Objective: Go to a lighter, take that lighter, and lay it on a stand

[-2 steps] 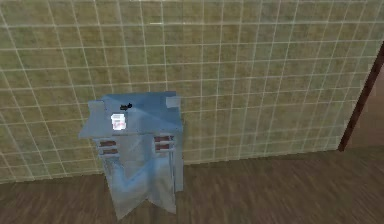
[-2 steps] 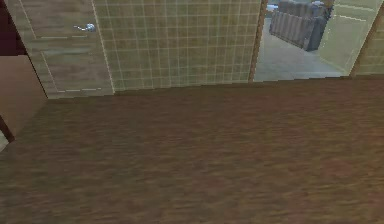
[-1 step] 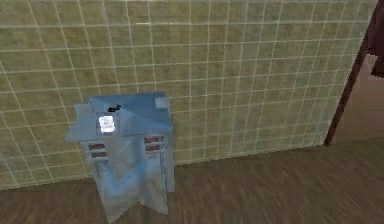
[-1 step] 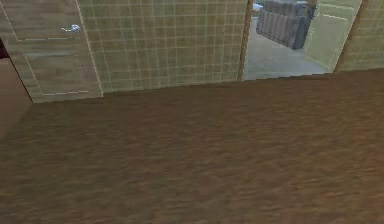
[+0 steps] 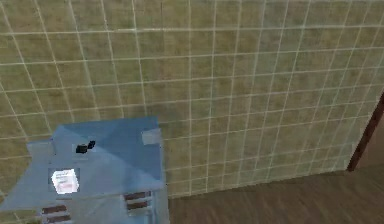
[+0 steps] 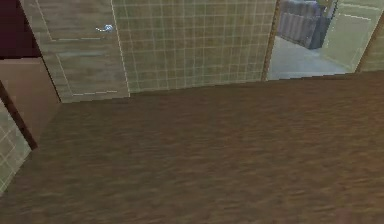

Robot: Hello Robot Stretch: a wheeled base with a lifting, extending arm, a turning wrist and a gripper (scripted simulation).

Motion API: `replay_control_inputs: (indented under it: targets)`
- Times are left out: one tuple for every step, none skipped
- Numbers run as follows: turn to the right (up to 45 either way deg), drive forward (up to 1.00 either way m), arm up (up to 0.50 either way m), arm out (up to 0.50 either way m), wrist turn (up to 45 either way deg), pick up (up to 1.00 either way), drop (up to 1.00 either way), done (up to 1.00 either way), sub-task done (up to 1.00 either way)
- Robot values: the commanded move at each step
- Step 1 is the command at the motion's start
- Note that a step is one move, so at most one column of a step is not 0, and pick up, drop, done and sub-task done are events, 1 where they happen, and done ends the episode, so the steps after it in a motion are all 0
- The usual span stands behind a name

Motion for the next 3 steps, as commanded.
replay_control_inputs:
  targets:
    - [-45.0, 0.00, 0.00, 0.00, 0.0, 0.00, 0.00, 0.00, 0.00]
    - [-45.0, 0.00, 0.00, 0.00, 0.0, 0.00, 0.00, 0.00, 0.00]
    - [-27.0, 0.00, 0.00, 0.00, 0.0, 0.00, 0.00, 0.00, 0.00]
